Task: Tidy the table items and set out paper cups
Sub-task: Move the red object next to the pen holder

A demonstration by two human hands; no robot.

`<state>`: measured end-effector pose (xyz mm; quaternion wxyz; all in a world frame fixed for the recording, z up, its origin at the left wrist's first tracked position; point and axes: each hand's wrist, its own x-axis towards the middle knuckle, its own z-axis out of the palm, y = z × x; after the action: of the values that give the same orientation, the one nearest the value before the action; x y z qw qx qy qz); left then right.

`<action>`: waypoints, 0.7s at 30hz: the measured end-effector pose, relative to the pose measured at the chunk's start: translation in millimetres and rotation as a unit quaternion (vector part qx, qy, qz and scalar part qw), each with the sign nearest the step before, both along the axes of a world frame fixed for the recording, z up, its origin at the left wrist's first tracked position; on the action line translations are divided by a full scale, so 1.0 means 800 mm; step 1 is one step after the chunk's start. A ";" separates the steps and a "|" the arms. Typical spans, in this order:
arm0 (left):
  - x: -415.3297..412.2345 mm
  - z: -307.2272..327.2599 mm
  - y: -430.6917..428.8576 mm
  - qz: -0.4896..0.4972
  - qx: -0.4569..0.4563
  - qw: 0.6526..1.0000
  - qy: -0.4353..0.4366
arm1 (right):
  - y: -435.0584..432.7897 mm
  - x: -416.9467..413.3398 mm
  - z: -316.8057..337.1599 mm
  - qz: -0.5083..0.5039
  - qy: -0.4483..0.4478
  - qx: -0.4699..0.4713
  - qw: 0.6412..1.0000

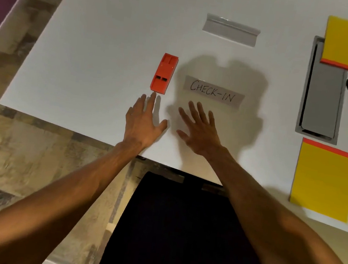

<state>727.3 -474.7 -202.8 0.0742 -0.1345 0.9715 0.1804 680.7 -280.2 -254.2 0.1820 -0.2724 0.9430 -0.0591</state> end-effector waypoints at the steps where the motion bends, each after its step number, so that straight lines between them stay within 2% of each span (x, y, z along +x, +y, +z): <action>1: -0.003 -0.007 -0.005 0.002 -0.001 1.000 0.000 | -0.006 0.000 -0.008 0.002 0.003 0.001 1.000; 5: -0.019 -0.032 -0.018 0.021 0.021 1.000 0.009 | -0.021 0.001 -0.035 -0.016 0.023 -0.004 1.000; 13: -0.066 -0.061 -0.031 0.068 0.070 0.994 0.043 | -0.023 0.005 -0.076 -0.027 0.130 -0.039 0.990; 21: -0.128 -0.076 -0.022 0.120 0.146 0.977 0.095 | -0.022 0.003 -0.083 -0.026 0.147 -0.046 0.988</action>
<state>625.3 -492.0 -263.3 -0.0214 -0.2196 0.9141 0.3402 682.8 -297.5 -320.9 0.0269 -0.2619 0.9624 -0.0661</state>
